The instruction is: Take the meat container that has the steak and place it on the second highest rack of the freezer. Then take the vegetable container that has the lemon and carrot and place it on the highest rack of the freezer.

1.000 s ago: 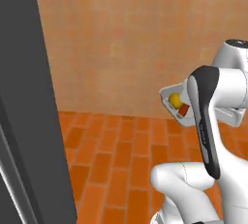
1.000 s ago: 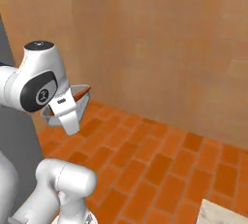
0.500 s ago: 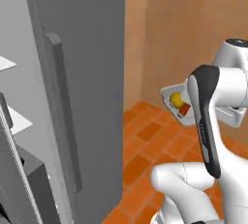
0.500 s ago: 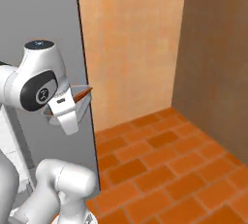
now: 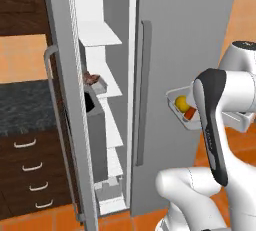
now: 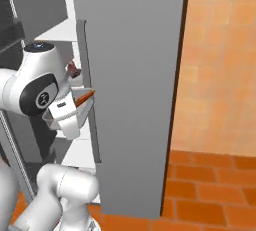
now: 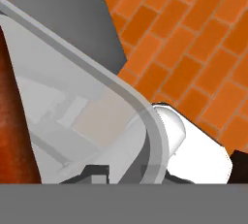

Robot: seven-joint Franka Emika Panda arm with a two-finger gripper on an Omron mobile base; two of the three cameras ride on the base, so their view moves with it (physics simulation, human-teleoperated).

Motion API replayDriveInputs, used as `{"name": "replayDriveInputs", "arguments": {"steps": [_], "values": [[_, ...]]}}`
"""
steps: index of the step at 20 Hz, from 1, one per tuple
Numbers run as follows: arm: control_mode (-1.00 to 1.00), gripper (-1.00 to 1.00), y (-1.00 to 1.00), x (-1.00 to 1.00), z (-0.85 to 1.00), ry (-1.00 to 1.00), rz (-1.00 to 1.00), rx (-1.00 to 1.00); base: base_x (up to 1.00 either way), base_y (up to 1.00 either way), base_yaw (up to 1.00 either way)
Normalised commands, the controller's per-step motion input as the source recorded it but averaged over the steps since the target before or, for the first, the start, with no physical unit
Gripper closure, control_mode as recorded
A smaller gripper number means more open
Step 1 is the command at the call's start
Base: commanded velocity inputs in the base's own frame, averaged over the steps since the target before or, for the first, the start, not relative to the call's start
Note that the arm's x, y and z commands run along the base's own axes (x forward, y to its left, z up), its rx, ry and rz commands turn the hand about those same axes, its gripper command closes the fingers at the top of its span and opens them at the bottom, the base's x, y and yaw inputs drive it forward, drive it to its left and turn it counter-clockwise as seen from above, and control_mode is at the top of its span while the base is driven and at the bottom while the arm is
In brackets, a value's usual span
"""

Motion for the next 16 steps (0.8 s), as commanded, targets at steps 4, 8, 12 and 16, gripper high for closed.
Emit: {"name": "replayDriveInputs", "arguments": {"steps": [4,8,12,16], "values": [[1.0,1.0,0.0,0.0,0.0,0.0,0.0,0.0,0.25,0.0,0.72],[1.0,1.0,0.0,0.0,0.0,0.0,0.0,0.0,0.76,0.02,0.32],[1.0,1.0,0.0,0.0,0.0,0.0,0.0,0.0,0.49,0.38,0.06],[1.0,1.0,0.0,0.0,0.0,0.0,0.0,0.0,0.24,0.62,-0.05]]}}
